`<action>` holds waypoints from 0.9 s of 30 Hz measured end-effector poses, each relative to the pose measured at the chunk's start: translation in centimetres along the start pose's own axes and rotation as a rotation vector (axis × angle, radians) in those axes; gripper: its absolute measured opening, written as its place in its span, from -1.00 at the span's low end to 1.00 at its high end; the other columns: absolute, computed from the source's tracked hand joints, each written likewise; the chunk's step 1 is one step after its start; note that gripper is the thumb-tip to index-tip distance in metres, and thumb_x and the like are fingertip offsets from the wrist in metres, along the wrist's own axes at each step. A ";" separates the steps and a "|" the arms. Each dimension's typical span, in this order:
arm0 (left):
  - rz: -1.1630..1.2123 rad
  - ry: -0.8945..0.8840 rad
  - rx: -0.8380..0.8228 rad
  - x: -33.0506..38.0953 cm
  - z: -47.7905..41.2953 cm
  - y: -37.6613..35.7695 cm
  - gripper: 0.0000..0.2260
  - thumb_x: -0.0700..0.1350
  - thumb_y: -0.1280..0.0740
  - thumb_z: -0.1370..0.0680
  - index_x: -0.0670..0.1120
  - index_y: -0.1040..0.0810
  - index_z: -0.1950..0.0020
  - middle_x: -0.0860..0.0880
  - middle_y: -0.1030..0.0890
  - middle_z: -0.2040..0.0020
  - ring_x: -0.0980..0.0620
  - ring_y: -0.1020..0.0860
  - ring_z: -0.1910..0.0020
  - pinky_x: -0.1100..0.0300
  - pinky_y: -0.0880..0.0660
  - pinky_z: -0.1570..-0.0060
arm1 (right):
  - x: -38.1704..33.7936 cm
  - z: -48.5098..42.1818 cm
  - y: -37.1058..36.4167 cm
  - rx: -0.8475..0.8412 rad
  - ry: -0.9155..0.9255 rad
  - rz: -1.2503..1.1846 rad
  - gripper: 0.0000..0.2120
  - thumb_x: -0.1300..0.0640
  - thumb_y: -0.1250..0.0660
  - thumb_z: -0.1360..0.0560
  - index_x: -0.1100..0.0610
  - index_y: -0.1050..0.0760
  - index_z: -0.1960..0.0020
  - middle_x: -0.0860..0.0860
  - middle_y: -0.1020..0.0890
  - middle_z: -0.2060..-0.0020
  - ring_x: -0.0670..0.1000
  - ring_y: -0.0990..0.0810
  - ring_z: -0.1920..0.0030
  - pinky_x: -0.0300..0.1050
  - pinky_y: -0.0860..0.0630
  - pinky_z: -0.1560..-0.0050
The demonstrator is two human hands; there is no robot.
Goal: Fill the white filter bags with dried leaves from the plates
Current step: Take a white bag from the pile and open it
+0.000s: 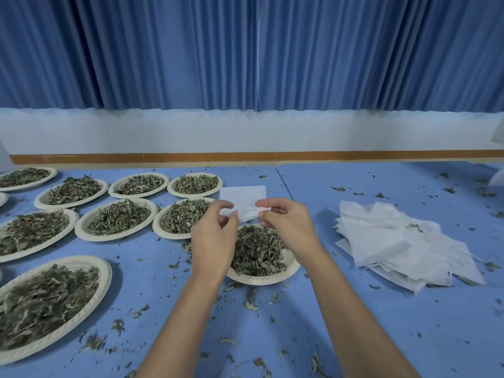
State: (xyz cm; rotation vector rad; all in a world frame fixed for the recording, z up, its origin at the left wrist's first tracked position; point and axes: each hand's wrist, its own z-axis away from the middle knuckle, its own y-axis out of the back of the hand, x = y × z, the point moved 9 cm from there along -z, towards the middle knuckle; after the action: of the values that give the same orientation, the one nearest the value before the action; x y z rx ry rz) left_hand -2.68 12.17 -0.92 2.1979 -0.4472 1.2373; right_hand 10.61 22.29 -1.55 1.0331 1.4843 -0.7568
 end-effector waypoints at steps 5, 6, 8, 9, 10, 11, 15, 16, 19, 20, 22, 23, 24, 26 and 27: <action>-0.099 -0.130 -0.064 1.0 0.3 -0.9 -0.84 0.05 -0.40 -0.46 0.05 -0.67 0.02 0.09 -0.57 0.29 0.22 -0.51 0.32 0.48 -0.36 0.29 | -0.2 0.1 -0.1 -0.020 0.016 -0.018 -0.79 0.31 -0.33 -0.45 0.01 -0.60 0.15 0.03 -0.63 0.26 -0.14 -0.59 0.33 -0.28 -0.58 0.13; -0.106 -0.135 -0.047 1.2 0.2 -0.8 -0.87 0.01 -0.42 -0.45 0.02 -0.67 0.05 0.09 -0.56 0.30 0.21 -0.52 0.31 0.43 -0.39 0.26 | -0.2 0.1 -0.2 -0.022 0.019 -0.014 -0.81 0.29 -0.34 -0.45 0.01 -0.60 0.16 0.02 -0.63 0.27 -0.16 -0.58 0.35 -0.28 -0.57 0.14; -0.124 -0.136 -0.007 1.2 0.2 -0.5 -0.92 -0.07 -0.44 -0.45 -0.04 -0.65 0.09 0.07 -0.56 0.30 0.18 -0.52 0.29 0.29 -0.46 0.20 | -0.1 0.2 -0.2 -0.015 0.026 0.007 -0.86 0.24 -0.38 -0.45 0.01 -0.60 0.18 -0.03 -0.63 0.33 -0.18 -0.57 0.39 -0.24 -0.56 0.16; -0.142 -0.141 0.007 1.2 0.1 -0.3 -0.92 -0.09 -0.43 -0.46 -0.06 -0.64 0.09 0.06 -0.57 0.28 0.19 -0.52 0.29 0.29 -0.47 0.20 | -0.1 0.2 -0.1 -0.005 0.030 0.019 -0.88 0.22 -0.40 -0.44 0.01 -0.60 0.19 -0.04 -0.62 0.35 -0.17 -0.56 0.39 -0.21 -0.56 0.16; -0.166 -0.150 0.015 1.3 0.1 -0.2 -0.92 -0.09 -0.42 -0.47 -0.08 -0.64 0.09 0.04 -0.58 0.26 0.20 -0.51 0.29 0.31 -0.45 0.20 | -0.1 0.2 0.0 0.011 0.036 0.039 -0.90 0.20 -0.42 -0.43 0.01 -0.60 0.19 -0.05 -0.61 0.35 -0.15 -0.56 0.38 -0.18 -0.55 0.16; -0.182 -0.159 0.020 1.3 0.1 -0.2 -0.92 -0.09 -0.42 -0.47 -0.08 -0.63 0.10 0.03 -0.59 0.24 0.20 -0.51 0.29 0.33 -0.44 0.20 | -0.2 0.2 0.1 0.034 0.046 0.082 -0.92 0.17 -0.44 -0.42 0.01 -0.60 0.19 -0.04 -0.61 0.35 -0.13 -0.56 0.36 -0.16 -0.54 0.16; -0.116 -0.113 0.053 1.3 0.1 0.2 -0.95 -0.08 -0.42 -0.46 -0.04 -0.64 0.16 0.04 -0.56 0.21 0.22 -0.49 0.28 0.49 -0.36 0.23 | -0.6 0.3 0.6 0.114 0.082 0.262 -0.94 0.08 -0.44 -0.38 -0.04 -0.58 0.21 -0.09 -0.58 0.37 -0.20 -0.49 0.40 -0.32 -0.43 0.35; -0.109 -0.097 0.074 1.3 0.1 0.3 -0.96 -0.08 -0.42 -0.45 -0.04 -0.64 0.16 0.05 -0.52 0.18 0.22 -0.47 0.28 0.50 -0.34 0.26 | -0.6 0.4 0.6 0.124 0.088 0.273 -0.95 0.08 -0.43 -0.38 -0.04 -0.57 0.22 -0.10 -0.57 0.38 -0.22 -0.48 0.43 -0.36 -0.40 0.40; -0.254 -0.169 0.144 2.5 0.8 0.9 -0.95 -0.08 -0.40 -0.45 -0.05 -0.61 0.16 0.03 -0.46 0.10 0.11 -0.45 0.26 0.25 -0.40 0.32 | -0.8 0.6 0.4 0.168 0.124 0.310 -0.95 0.06 -0.38 -0.41 0.00 -0.55 0.22 -0.11 -0.55 0.40 -0.24 -0.46 0.43 -0.42 -0.34 0.45; -0.341 -0.251 0.151 3.4 1.1 0.7 -0.94 -0.11 -0.40 -0.45 -0.08 -0.59 0.16 0.00 -0.48 0.11 0.05 -0.47 0.25 0.18 -0.40 0.36 | -0.9 0.7 0.3 0.181 0.146 0.316 -0.94 0.06 -0.37 -0.43 0.01 -0.55 0.22 -0.11 -0.55 0.40 -0.23 -0.46 0.42 -0.41 -0.34 0.44; -0.498 -0.376 0.129 4.3 1.7 0.0 -0.92 -0.18 -0.38 -0.46 -0.14 -0.49 0.17 -0.05 -0.52 0.19 -0.04 -0.49 0.27 0.13 -0.32 0.44 | -1.5 0.9 -0.1 0.191 0.210 0.335 -0.92 0.08 -0.34 -0.46 0.03 -0.53 0.20 -0.12 -0.54 0.38 -0.21 -0.47 0.39 -0.40 -0.36 0.38; -0.538 -0.383 0.104 4.2 1.8 -0.4 -0.92 -0.20 -0.35 -0.47 -0.14 -0.45 0.15 -0.05 -0.52 0.21 -0.06 -0.48 0.27 0.13 -0.28 0.43 | -1.9 1.0 -0.4 0.191 0.249 0.362 -0.93 0.10 -0.33 -0.47 0.04 -0.53 0.20 -0.12 -0.54 0.36 -0.20 -0.47 0.36 -0.40 -0.36 0.34; -0.552 -0.373 0.086 4.0 1.7 -0.6 -0.92 -0.23 -0.32 -0.47 -0.14 -0.42 0.12 -0.06 -0.51 0.21 -0.07 -0.48 0.25 0.13 -0.26 0.42 | -2.2 1.2 -0.6 0.192 0.290 0.413 -0.94 0.13 -0.33 -0.47 0.04 -0.53 0.18 -0.11 -0.54 0.34 -0.18 -0.47 0.34 -0.40 -0.36 0.31; -0.545 -0.348 0.072 3.5 1.5 -0.6 -0.87 -0.29 -0.29 -0.46 -0.16 -0.42 0.03 -0.09 -0.50 0.13 -0.10 -0.48 0.19 0.11 -0.27 0.39 | -2.6 1.5 -1.1 0.199 0.367 0.543 -0.94 0.21 -0.32 -0.45 0.08 -0.54 0.10 -0.07 -0.54 0.26 -0.14 -0.45 0.29 -0.37 -0.36 0.23; -0.543 -0.342 0.065 3.4 1.4 -0.6 -0.83 -0.31 -0.29 -0.45 -0.17 -0.43 -0.02 -0.10 -0.49 0.09 -0.11 -0.48 0.17 0.09 -0.30 0.38 | -2.7 1.6 -1.3 0.199 0.391 0.592 -0.88 0.24 -0.31 -0.44 0.10 -0.54 0.04 -0.06 -0.53 0.21 -0.13 -0.43 0.25 -0.33 -0.38 0.18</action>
State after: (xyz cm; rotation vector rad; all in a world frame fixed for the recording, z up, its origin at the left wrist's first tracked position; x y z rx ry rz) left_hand 0.31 11.73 1.21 2.3712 0.0718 0.5980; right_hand 10.08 19.82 0.70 1.7454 1.3235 -0.2862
